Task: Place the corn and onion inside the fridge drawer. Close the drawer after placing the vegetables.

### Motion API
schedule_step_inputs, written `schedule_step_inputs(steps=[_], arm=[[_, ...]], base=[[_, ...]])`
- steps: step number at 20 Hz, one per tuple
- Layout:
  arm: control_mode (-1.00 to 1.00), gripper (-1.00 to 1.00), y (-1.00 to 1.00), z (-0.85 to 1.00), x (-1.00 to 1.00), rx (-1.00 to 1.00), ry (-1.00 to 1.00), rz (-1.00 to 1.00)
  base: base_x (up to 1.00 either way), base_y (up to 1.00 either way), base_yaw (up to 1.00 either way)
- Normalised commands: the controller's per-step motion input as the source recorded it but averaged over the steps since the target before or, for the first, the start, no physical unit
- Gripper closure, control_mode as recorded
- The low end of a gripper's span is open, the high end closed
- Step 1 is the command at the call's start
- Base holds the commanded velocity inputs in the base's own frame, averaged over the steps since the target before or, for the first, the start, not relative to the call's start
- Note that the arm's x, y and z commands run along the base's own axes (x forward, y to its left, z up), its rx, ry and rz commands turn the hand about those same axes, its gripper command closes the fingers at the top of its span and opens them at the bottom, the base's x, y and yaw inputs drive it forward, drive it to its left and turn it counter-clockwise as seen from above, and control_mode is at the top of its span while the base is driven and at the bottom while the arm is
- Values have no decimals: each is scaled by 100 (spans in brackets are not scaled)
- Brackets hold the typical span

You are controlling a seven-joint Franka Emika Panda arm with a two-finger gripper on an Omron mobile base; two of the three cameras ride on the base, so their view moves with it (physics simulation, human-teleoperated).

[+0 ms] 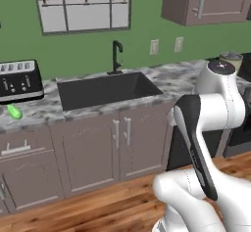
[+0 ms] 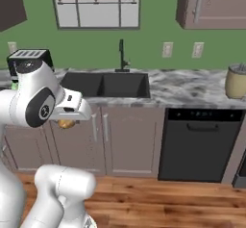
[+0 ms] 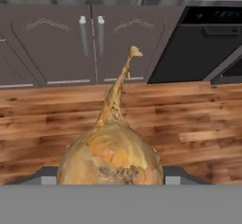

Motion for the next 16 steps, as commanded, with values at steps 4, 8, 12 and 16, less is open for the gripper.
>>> schedule_step_inputs(steps=[4, 8, 12, 16], arm=[[100, 100, 0, 0, 0, 0, 0, 0], [100, 100, 0, 0, 0, 0, 0, 0], [100, 100, 0, 0, 0, 0, 0, 0], [100, 100, 0, 0, 0, 0, 0, 0]], base=[[-25, -100, -14], [-23, -100, -13], [-23, -100, -7], [-39, -85, 0]])
